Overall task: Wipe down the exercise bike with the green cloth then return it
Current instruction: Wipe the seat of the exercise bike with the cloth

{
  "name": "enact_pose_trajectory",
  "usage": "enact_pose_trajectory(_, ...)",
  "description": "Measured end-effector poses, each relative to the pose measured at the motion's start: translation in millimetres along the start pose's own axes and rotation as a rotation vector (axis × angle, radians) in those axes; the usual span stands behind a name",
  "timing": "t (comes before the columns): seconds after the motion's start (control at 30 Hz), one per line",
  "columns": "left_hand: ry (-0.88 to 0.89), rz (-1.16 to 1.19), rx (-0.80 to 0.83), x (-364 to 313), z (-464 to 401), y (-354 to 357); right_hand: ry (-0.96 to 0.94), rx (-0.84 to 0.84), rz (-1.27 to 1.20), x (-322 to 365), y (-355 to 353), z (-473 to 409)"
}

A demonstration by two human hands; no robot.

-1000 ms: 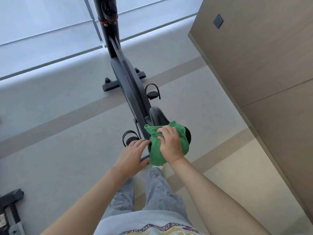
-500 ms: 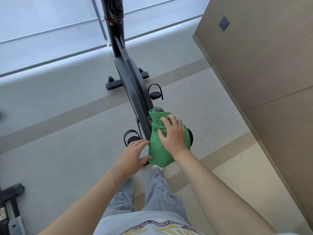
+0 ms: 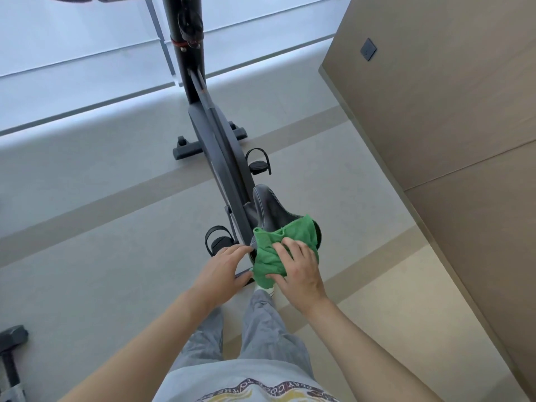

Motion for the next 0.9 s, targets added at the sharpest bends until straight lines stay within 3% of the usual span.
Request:
enact_pose_trajectory(0.1,0.004,-0.009,0.005,1.0,0.8,-1.5,-0.021,-0.091,-0.049,8.0,-2.9,12.9)
enact_pose_trajectory(0.27,0.011,0.011,0.003,0.8,-0.3,-9.6,-0.017,-0.060,-0.162,3.1,-24.4,1.5)
enact_pose_trajectory(0.53,-0.030,0.034,-0.068,0.5,-8.8,-28.0,-0.012,-0.277,-0.159,-5.8,-90.3,-88.4)
enact_pose_trajectory(0.73,-0.059,0.029,-0.062,2.5,-4.4,-30.3,0.005,0.054,0.014,15.1,-33.2,-137.5)
enact_pose_trajectory(0.9,-0.019,0.020,-0.035,-3.2,-1.0,-21.7,0.026,0.026,0.088,12.7,-20.4,-110.7)
Point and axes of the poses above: each hand's wrist, its own z-axis away from the middle knuckle, its own y-axis out of the palm, x = y × z, the point moved 5 cm from there along -z, towards the middle knuckle, and after that the axes turned 2 degrees about -y, right-handed, at the moved point
